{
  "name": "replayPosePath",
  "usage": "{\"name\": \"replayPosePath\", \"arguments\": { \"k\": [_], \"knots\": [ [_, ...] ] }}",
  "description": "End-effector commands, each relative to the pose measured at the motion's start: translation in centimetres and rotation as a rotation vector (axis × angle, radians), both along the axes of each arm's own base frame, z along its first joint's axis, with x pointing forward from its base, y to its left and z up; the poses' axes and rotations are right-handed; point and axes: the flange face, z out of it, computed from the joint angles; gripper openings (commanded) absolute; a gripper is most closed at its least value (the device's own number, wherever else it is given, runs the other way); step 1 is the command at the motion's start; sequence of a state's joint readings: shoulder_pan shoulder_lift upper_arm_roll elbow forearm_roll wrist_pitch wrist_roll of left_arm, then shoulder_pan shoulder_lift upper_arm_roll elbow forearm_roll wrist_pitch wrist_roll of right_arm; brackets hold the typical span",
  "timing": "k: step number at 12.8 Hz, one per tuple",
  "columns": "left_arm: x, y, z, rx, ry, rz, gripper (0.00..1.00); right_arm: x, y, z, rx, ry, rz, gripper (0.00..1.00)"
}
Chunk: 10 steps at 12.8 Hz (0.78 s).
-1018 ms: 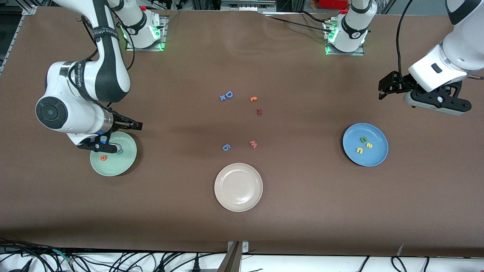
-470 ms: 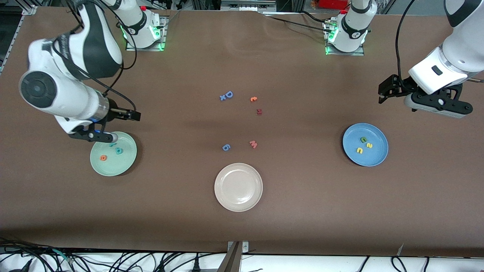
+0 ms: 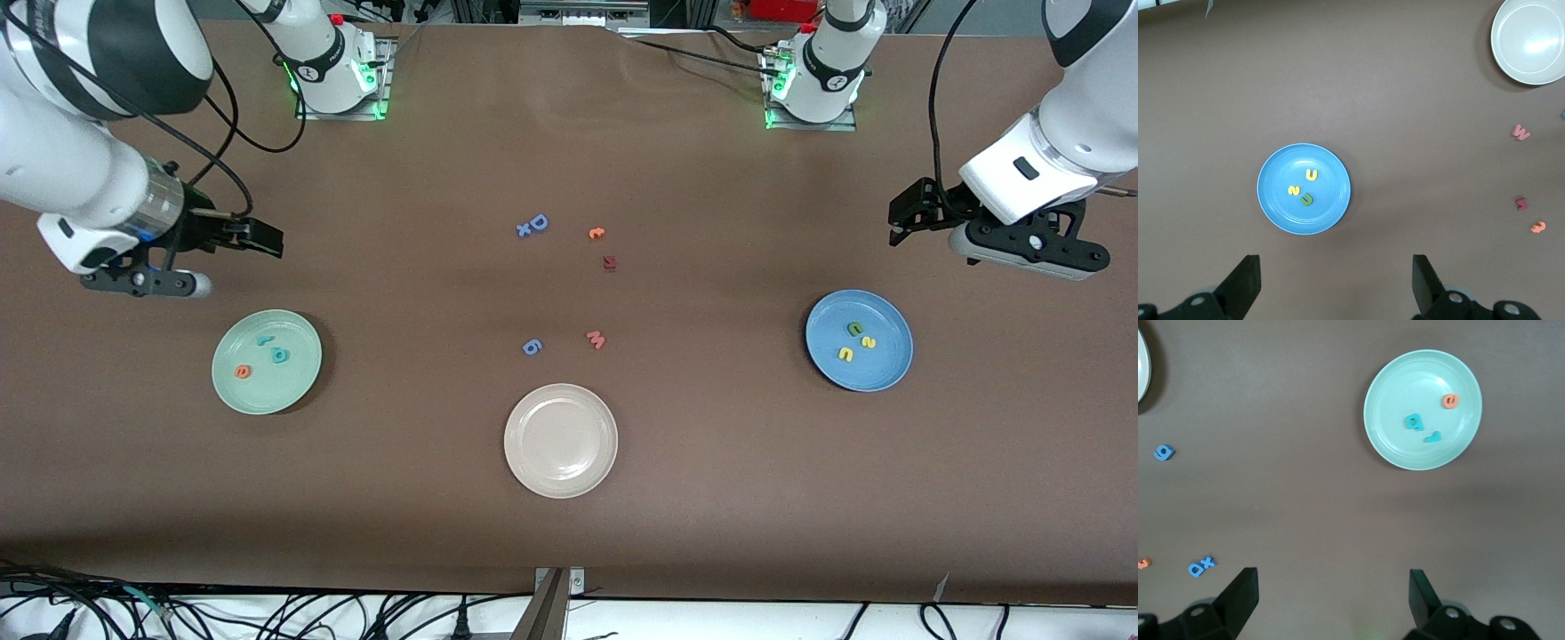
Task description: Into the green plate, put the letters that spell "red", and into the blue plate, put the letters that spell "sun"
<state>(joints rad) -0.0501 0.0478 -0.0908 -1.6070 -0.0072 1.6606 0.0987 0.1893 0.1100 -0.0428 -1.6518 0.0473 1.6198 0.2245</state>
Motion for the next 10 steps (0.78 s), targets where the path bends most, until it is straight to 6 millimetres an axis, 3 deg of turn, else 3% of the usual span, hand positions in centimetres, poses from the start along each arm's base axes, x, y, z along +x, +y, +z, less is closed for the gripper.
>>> {"name": "replayPosePath", "arguments": {
  "k": [1, 4, 8, 10],
  "knots": [
    [0.1, -0.2, 0.3, -0.031, -0.008, 0.009, 1.0, -1.9, -2.7, 2.4, -0.01, 0.004, -0.002, 1.0],
    [0.2, -0.2, 0.3, -0.031, -0.008, 0.009, 1.0, -2.8, -4.3, 4.0, -0.005, 0.015, -0.004, 1.0],
    [0.2, -0.3, 0.3, -0.03, -0.008, 0.01, 1.0, -4.0, -4.6, 5.2, -0.009, 0.073, 0.005, 1.0],
    [0.3, -0.2, 0.3, -0.03, -0.008, 0.012, 1.0, -4.2, -5.7, 5.4, -0.008, 0.085, -0.01, 1.0]
  ]
}}
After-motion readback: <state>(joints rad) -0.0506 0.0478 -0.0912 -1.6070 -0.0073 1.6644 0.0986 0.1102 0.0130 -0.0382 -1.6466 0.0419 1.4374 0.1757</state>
